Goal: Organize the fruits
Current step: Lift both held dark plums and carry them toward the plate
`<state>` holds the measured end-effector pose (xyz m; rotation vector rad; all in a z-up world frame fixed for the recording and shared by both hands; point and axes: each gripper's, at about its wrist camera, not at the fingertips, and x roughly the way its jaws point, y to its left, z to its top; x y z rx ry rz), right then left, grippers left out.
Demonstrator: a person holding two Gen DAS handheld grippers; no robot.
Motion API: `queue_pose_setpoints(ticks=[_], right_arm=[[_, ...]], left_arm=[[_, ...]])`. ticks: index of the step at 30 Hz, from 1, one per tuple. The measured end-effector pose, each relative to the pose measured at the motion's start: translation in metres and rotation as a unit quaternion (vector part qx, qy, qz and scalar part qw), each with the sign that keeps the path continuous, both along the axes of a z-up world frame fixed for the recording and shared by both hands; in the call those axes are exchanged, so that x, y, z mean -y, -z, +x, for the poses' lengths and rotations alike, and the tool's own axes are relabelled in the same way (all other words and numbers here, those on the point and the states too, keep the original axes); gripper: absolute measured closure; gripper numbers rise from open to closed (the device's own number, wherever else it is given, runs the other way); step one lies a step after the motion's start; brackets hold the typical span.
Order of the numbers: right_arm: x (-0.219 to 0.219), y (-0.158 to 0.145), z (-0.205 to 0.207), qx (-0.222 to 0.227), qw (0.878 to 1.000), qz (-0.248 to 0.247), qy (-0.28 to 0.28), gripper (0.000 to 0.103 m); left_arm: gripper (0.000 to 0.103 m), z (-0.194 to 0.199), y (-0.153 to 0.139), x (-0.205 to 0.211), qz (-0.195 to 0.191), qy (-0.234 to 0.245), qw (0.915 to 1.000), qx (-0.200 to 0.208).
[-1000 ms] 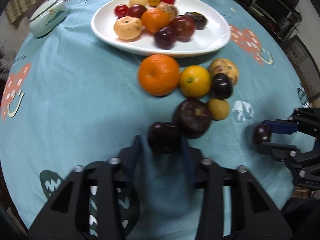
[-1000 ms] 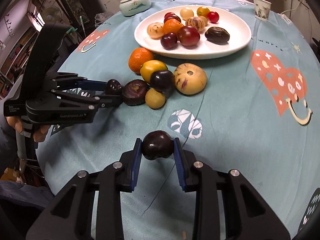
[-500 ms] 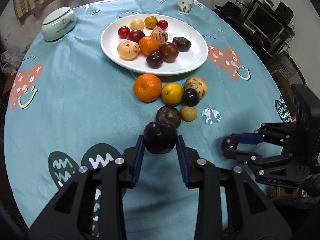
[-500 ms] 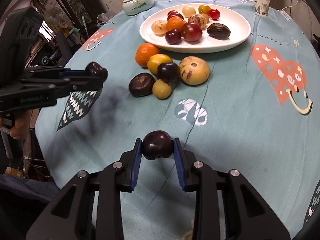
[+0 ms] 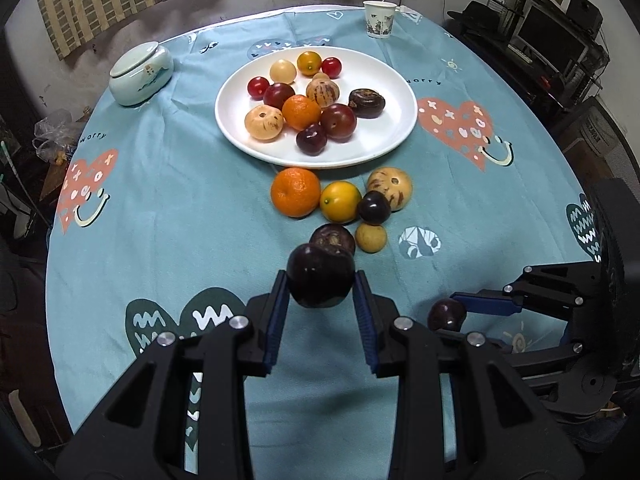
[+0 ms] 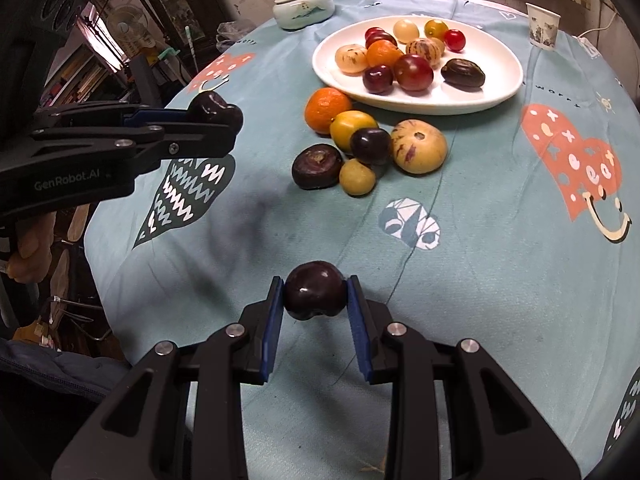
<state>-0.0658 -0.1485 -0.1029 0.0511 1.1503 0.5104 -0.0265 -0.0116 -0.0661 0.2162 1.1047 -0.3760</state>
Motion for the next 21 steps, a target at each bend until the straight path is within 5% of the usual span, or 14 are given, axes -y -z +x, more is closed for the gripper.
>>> queue_pose_setpoints(ticks=[21], right_arm=[[0.001, 0.009, 0.006, -0.015, 1.0, 0.007, -0.004, 0.071]], left_arm=[[0.07, 0.012, 0.013, -0.006, 0.004, -0.016, 0.9997, -0.018]])
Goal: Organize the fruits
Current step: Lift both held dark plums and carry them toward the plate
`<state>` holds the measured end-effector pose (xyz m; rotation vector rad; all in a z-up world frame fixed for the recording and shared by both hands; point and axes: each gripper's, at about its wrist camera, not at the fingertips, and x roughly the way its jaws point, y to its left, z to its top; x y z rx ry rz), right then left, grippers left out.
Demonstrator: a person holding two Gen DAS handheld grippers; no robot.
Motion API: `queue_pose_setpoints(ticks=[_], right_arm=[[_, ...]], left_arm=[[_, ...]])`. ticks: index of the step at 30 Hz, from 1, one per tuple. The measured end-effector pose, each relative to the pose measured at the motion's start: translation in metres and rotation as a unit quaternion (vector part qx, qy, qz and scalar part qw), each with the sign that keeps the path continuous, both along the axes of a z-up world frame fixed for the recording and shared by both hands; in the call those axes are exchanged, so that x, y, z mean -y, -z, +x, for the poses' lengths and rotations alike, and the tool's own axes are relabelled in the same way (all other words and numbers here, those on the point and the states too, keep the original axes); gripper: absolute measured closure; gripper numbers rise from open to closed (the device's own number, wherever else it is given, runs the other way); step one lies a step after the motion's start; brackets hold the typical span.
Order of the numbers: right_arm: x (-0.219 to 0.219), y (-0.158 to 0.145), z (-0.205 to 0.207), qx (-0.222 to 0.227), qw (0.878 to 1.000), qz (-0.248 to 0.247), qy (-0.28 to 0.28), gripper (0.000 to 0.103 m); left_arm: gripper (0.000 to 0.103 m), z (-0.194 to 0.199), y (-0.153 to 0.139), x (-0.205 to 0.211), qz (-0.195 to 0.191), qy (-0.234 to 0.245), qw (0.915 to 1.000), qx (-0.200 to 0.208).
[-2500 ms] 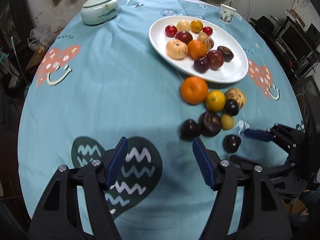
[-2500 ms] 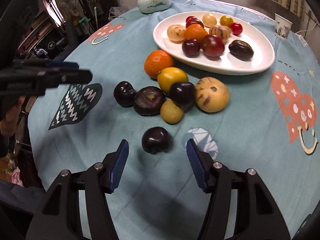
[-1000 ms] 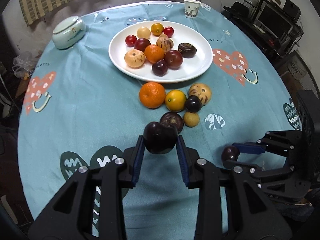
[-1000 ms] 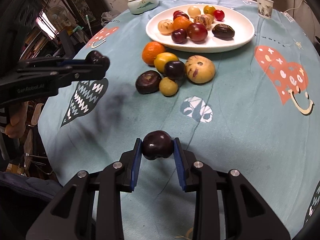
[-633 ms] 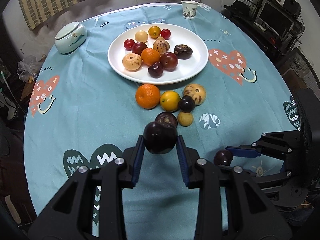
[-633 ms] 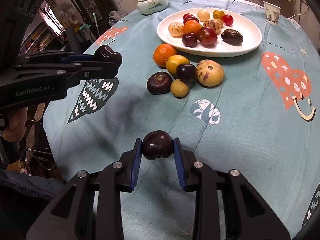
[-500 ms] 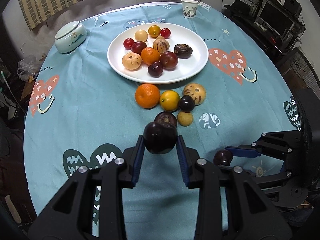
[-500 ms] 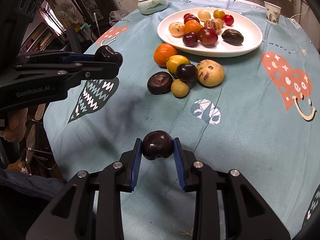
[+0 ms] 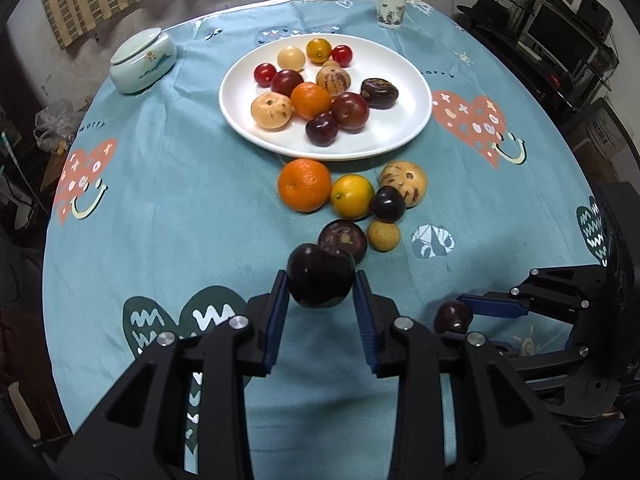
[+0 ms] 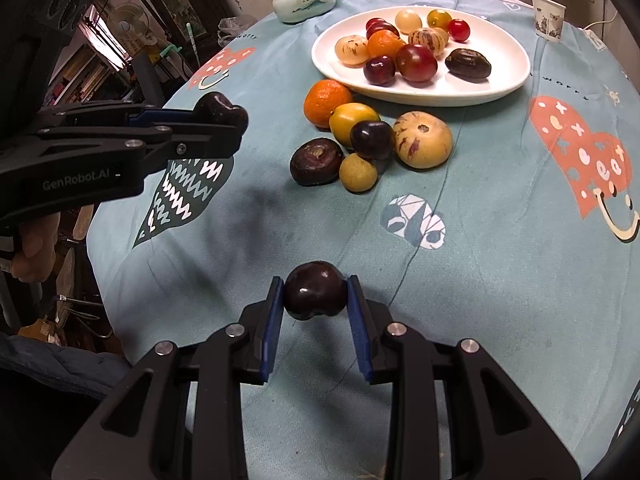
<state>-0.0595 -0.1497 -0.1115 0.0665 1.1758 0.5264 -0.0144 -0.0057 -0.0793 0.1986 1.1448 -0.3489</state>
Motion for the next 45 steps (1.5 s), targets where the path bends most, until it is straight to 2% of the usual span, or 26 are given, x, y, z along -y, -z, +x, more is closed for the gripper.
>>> queue_pose_setpoints(ticks=[5, 9, 37, 41, 45], right_arm=[[0.001, 0.001, -0.002, -0.002, 1.0, 0.002, 0.002, 0.071], [0.002, 0.001, -0.001, -0.002, 1.0, 0.003, 0.003, 0.071], [-0.002, 0.006, -0.002, -0.01, 1.0, 0.008, -0.005, 0.071], [0.003, -0.004, 0.011, 0.005, 1.0, 0.012, -0.002, 0.071], [0.015, -0.032, 0.043, 0.056, 0.998, 0.002, 0.015, 0.071]], left_arm=[[0.07, -0.004, 0.007, -0.024, -0.022, -0.025, 0.9994, -0.009], [0.07, -0.006, 0.014, -0.033, -0.021, -0.035, 0.9989, -0.022], [0.07, -0.003, 0.017, -0.013, -0.002, -0.012, 0.9997, -0.022], [0.07, 0.013, 0.009, -0.003, -0.001, -0.004, 0.9999, -0.01], [0.07, 0.043, -0.003, 0.006, -0.014, -0.005, 0.9999, 0.008]])
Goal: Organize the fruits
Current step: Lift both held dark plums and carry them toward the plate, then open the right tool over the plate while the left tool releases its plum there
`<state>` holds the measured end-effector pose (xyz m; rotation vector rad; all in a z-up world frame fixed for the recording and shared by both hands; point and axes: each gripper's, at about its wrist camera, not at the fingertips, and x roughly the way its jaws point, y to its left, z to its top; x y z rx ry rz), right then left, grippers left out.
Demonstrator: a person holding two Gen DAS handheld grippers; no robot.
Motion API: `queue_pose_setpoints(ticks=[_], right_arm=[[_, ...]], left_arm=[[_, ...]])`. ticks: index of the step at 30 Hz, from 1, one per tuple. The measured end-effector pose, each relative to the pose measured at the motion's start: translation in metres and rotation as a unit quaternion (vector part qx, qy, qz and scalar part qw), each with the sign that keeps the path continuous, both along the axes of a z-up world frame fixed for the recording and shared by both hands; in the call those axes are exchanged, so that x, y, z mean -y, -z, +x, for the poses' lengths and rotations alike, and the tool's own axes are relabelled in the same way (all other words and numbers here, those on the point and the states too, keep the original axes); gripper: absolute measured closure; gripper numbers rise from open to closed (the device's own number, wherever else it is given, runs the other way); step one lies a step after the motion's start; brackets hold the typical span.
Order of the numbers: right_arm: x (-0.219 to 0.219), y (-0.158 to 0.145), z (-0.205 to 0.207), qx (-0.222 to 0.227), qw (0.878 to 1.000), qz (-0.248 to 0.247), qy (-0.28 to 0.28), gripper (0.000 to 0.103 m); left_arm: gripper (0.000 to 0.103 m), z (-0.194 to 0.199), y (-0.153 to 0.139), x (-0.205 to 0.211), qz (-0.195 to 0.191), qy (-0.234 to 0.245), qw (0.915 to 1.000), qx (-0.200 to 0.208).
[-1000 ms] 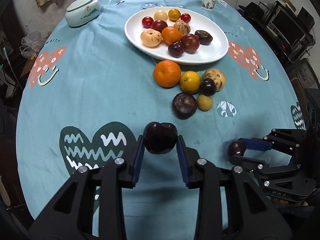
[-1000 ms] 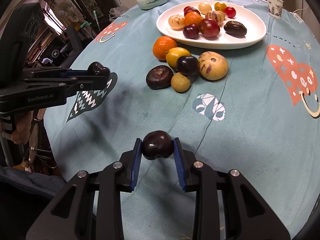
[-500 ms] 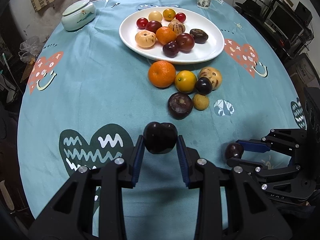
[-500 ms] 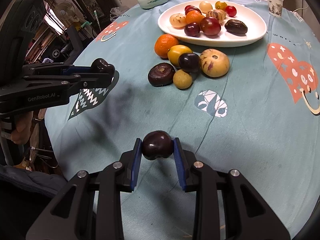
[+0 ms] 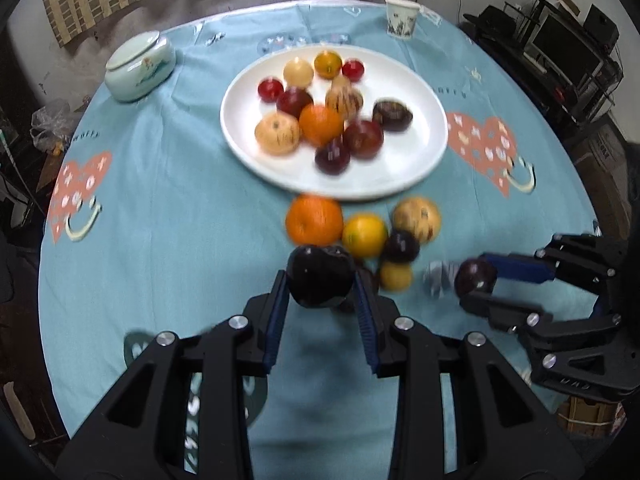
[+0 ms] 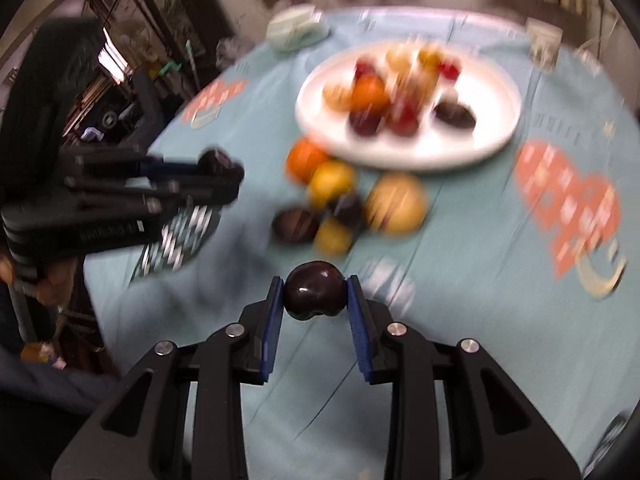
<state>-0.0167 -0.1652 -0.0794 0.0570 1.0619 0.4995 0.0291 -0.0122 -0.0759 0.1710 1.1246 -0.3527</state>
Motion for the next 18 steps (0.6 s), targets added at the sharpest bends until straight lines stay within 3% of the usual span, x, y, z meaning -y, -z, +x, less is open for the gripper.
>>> queue_pose_setpoints(ticks=[4, 9, 10, 11, 18], right_arm=[[0.013, -0.025, 0.046, 0.056, 0.998, -0.01, 0.027, 0.071], [0.023, -0.026, 0.107, 0.071, 0.994, -0.031, 0.073, 0.07], [0.023, -0.024, 0.119, 0.071, 0.993, -0.041, 0.083, 0.07], [0.023, -0.021, 0.129, 0.07, 0.993, -0.049, 0.087, 0.07], [0.02, 0.011, 0.175, 0.033, 0.991, -0.083, 0.094, 0.069]], left_arm=[[0.07, 0.048, -0.015, 0.014, -0.022, -0.013, 0.9994, 0.022], [0.069, 0.101, -0.013, 0.03, -0.027, -0.039, 0.9986, 0.024], [0.06, 0.11, -0.011, 0.032, -0.032, -0.044, 0.9982, 0.026], [0.04, 0.116, -0.01, 0.033, -0.029, -0.052, 0.9977, 0.031], [0.037, 0.13, -0.001, 0.03, -0.025, -0.068, 0.9967, 0.035]])
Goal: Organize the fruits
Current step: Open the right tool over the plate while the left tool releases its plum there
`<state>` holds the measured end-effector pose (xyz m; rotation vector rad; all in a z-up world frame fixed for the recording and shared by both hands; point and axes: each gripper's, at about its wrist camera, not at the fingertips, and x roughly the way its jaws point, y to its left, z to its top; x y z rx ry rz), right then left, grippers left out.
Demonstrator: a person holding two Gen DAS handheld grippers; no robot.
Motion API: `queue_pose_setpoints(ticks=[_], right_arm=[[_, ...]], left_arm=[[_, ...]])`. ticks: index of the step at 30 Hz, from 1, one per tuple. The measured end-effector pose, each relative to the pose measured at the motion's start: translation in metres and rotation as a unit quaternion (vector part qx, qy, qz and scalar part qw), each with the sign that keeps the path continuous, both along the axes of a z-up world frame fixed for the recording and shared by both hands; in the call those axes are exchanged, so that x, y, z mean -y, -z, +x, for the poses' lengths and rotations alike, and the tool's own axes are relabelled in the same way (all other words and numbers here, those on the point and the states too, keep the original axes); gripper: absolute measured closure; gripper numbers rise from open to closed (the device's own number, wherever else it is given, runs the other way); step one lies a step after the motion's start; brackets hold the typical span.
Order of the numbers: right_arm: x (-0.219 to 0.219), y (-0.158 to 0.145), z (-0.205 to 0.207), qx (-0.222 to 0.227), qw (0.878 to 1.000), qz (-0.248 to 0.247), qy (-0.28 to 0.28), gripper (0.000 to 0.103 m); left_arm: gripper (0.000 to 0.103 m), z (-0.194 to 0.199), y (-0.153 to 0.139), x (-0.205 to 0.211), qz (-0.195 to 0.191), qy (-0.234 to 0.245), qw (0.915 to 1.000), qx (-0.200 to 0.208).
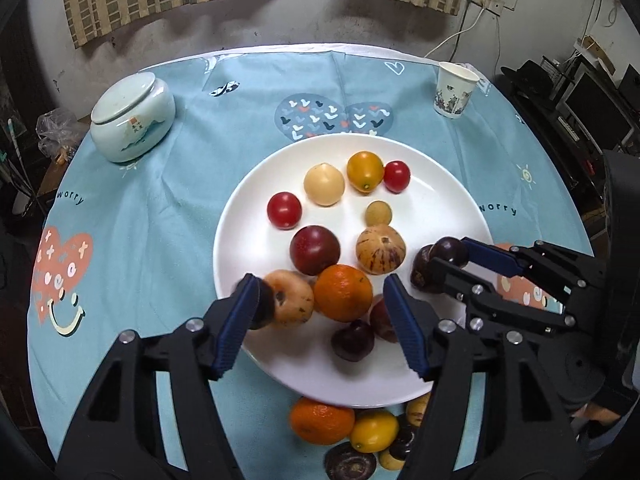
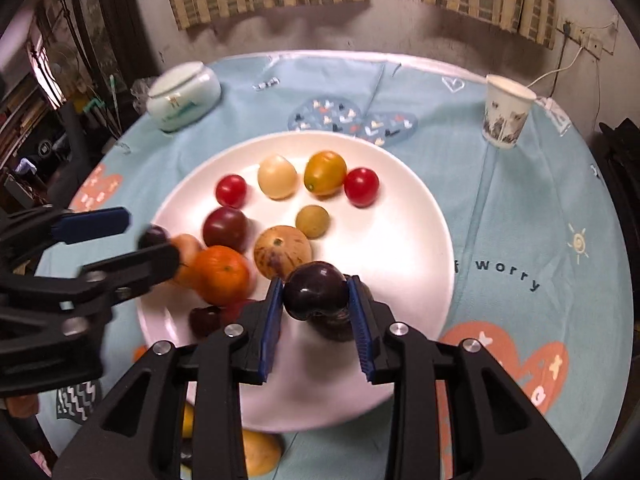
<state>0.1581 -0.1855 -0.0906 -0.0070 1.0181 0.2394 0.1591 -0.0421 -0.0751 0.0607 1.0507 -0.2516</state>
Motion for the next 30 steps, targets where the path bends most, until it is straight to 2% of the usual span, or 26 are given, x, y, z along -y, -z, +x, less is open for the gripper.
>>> queue_pose_setpoints(ticks=[4, 5, 6, 7, 11, 15, 17, 20, 22, 24, 27, 30], right_arm=[[0.007, 0.004, 0.001, 0.0, 1.0, 0.014, 0.009, 0.067], [0.009, 0.002, 0.001, 0.002, 1.0, 0.021, 0.012, 0.059], [0.011, 0.001, 0.001, 0.004, 0.999, 0.03, 0.015, 0.036], [0.014, -0.003, 0.0, 0.012, 0.999, 0.038, 0.023, 0.035], [0.014, -0.021, -0.015, 0.027, 0.999, 0.041, 0.013, 0.035], [0.014, -0.031, -0.063, 0.042, 0.998, 0.047, -0.02, 0.035], [0.015, -0.025, -0.095, 0.032, 0.997, 0.065, -0.033, 0.035], [0.007, -0.007, -0.134, -0.001, 0.997, 0.059, -0.051, 0.035], [-0.002, 0.0, -0.153, -0.011, 0.996, 0.059, -0.063, 0.04], [-0.016, 0.006, -0.162, -0.022, 0.996, 0.049, -0.074, 0.047], [-0.034, 0.005, -0.16, -0.017, 0.995, 0.039, -0.091, 0.049], [-0.047, 0.003, -0.147, -0.009, 0.995, 0.023, -0.101, 0.049]], left_arm=[[0.036, -0.003, 0.002, -0.012, -0.013, -0.016, 0.9997, -0.009], [0.036, -0.004, 0.001, -0.015, -0.016, -0.019, 0.9996, -0.01], [0.036, -0.007, 0.0, -0.016, -0.018, -0.02, 0.9996, -0.01], [0.036, -0.01, -0.002, -0.018, -0.02, -0.02, 0.9996, -0.008], [0.033, -0.032, -0.013, -0.025, -0.023, -0.01, 0.9997, 0.006], [0.028, -0.071, -0.017, -0.042, -0.022, 0.005, 0.9996, 0.017], [0.027, -0.09, -0.013, -0.05, -0.017, 0.014, 0.9997, 0.011], [0.026, -0.123, 0.002, -0.063, -0.01, 0.024, 0.9996, -0.012], [0.026, -0.14, 0.013, -0.07, -0.007, 0.024, 0.9992, -0.031], [0.026, -0.154, 0.024, -0.075, -0.006, 0.024, 0.9983, -0.053], [0.026, -0.169, 0.036, -0.079, -0.009, 0.02, 0.9969, -0.076], [0.026, -0.176, 0.037, -0.082, -0.015, 0.019, 0.9966, -0.078]])
